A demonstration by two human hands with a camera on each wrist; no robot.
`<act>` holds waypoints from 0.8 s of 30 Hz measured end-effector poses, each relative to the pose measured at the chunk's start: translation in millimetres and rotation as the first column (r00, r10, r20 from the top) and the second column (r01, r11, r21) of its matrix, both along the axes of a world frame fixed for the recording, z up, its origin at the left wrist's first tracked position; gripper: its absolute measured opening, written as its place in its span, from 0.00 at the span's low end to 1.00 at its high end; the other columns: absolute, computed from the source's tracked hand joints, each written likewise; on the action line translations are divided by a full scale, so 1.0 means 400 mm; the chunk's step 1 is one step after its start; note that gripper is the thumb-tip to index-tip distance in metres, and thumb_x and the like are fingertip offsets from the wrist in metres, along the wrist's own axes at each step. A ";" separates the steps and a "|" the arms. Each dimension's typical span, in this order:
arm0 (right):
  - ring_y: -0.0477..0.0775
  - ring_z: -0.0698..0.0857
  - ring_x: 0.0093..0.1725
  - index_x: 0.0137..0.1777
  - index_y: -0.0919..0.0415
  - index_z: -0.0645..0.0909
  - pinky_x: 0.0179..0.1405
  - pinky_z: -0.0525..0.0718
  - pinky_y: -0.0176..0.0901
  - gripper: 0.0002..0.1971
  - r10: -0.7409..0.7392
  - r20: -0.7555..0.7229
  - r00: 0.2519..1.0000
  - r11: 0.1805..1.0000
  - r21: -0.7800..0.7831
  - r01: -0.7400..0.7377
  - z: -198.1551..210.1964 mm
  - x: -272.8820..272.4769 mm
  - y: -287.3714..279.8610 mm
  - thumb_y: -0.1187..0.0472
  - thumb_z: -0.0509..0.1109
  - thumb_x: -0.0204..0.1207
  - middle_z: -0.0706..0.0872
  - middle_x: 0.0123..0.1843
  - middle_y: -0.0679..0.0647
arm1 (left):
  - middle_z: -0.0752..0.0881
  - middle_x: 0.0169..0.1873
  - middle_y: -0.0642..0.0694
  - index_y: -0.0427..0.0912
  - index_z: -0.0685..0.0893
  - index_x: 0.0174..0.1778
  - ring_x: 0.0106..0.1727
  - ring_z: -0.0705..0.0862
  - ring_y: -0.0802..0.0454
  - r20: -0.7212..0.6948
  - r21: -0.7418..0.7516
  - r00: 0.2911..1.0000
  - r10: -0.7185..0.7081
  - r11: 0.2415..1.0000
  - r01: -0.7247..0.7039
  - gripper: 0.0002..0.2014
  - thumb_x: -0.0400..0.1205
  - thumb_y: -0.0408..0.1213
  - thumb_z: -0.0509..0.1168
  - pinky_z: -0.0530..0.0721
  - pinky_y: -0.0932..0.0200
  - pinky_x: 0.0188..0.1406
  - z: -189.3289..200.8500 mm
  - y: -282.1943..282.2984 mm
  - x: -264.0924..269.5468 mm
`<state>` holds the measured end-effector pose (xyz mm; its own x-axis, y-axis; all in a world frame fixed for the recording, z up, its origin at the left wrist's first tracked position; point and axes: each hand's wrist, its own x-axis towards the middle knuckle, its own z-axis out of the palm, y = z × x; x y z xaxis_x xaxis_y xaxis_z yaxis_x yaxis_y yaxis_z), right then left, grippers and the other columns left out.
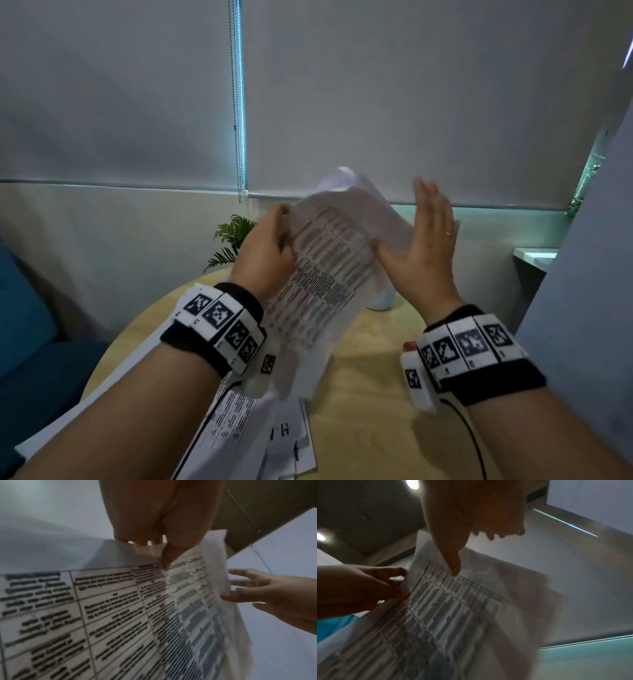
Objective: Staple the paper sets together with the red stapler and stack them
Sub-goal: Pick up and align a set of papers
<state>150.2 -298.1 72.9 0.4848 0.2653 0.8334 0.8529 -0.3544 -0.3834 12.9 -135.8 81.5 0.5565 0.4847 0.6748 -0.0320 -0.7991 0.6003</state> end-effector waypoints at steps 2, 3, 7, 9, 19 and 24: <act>0.54 0.65 0.79 0.81 0.48 0.62 0.80 0.43 0.58 0.38 0.060 -0.043 0.997 0.993 -0.101 -0.064 0.020 -0.009 0.013 0.50 0.75 0.73 0.72 0.76 0.51 | 0.83 0.47 0.48 0.48 0.73 0.60 0.46 0.82 0.46 -0.081 0.108 0.997 -0.010 0.994 0.019 0.13 0.81 0.32 0.61 0.84 0.48 0.49 0.003 0.003 0.006; 0.53 0.75 0.70 0.74 0.50 0.72 0.81 0.53 0.57 0.30 0.118 -0.112 0.987 0.988 -0.084 -0.128 0.020 -0.010 0.016 0.51 0.75 0.73 0.82 0.66 0.48 | 0.84 0.48 0.48 0.49 0.74 0.60 0.47 0.83 0.46 -0.114 0.124 0.993 -0.013 0.992 0.028 0.12 0.82 0.33 0.61 0.83 0.44 0.54 -0.003 0.005 0.009; 0.60 0.87 0.46 0.50 0.60 0.85 0.46 0.84 0.54 0.12 0.300 -0.312 0.902 0.952 0.166 -0.259 -0.025 -0.005 -0.002 0.52 0.75 0.74 0.89 0.43 0.56 | 0.81 0.59 0.53 0.55 0.73 0.63 0.64 0.78 0.49 -0.310 0.273 0.902 0.301 0.937 -0.219 0.15 0.81 0.42 0.60 0.52 0.33 0.78 -0.056 0.058 -0.002; 0.52 0.87 0.45 0.49 0.53 0.85 0.49 0.86 0.55 0.07 0.334 -0.339 0.880 0.925 0.296 -0.237 -0.055 0.006 -0.021 0.53 0.74 0.75 0.89 0.43 0.50 | 0.73 0.70 0.48 0.55 0.70 0.71 0.73 0.70 0.46 -0.337 0.292 0.798 0.500 0.861 -0.416 0.25 0.76 0.47 0.65 0.46 0.33 0.77 -0.093 0.115 -0.025; 0.53 0.90 0.51 0.54 0.53 0.84 0.46 0.89 0.46 0.10 0.581 -0.524 0.622 0.787 0.556 -0.267 -0.175 0.037 -0.043 0.58 0.76 0.74 0.92 0.49 0.48 | 0.80 0.63 0.42 0.43 0.61 0.76 0.63 0.80 0.45 0.163 -0.667 0.982 0.096 0.744 0.038 0.36 0.75 0.35 0.73 0.78 0.47 0.64 -0.183 0.213 -0.057; 0.55 0.89 0.52 0.55 0.51 0.84 0.57 0.85 0.65 0.19 0.506 -0.642 0.576 0.849 0.489 -0.202 -0.275 0.032 -0.009 0.45 0.79 0.66 0.91 0.51 0.50 | 0.82 0.54 0.44 0.44 0.74 0.58 0.58 0.82 0.41 0.010 -0.660 0.983 0.183 0.740 -0.131 0.16 0.77 0.38 0.69 0.81 0.42 0.61 -0.250 0.203 -0.047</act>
<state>162.8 -301.8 -37.3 0.8858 0.3443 0.3112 0.2591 0.1893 -0.9471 -5.7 -54.7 -18.5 0.3974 0.8973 0.1923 -0.0041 -0.2079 0.9781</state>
